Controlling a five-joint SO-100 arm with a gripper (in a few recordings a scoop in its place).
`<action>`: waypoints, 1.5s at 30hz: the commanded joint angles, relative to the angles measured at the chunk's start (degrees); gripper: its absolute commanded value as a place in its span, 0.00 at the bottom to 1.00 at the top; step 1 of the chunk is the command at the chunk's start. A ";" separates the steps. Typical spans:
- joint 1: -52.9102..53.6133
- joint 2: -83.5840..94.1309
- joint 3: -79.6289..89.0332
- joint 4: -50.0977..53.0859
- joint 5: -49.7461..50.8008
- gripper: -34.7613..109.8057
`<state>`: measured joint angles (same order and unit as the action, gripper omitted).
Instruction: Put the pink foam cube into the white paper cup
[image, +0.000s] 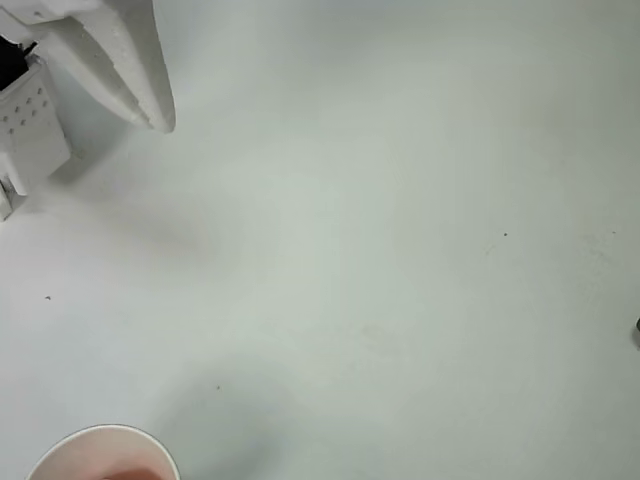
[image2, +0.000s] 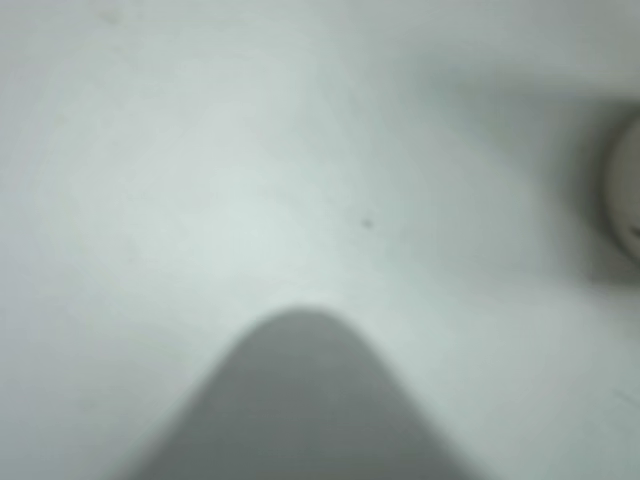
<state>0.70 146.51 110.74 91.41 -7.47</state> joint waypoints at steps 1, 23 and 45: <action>-4.22 7.12 7.56 -5.54 3.87 0.24; -4.22 43.07 50.63 -15.82 6.68 0.24; -2.90 43.07 64.60 -19.34 10.20 0.24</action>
<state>-1.85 188.70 176.13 70.05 1.41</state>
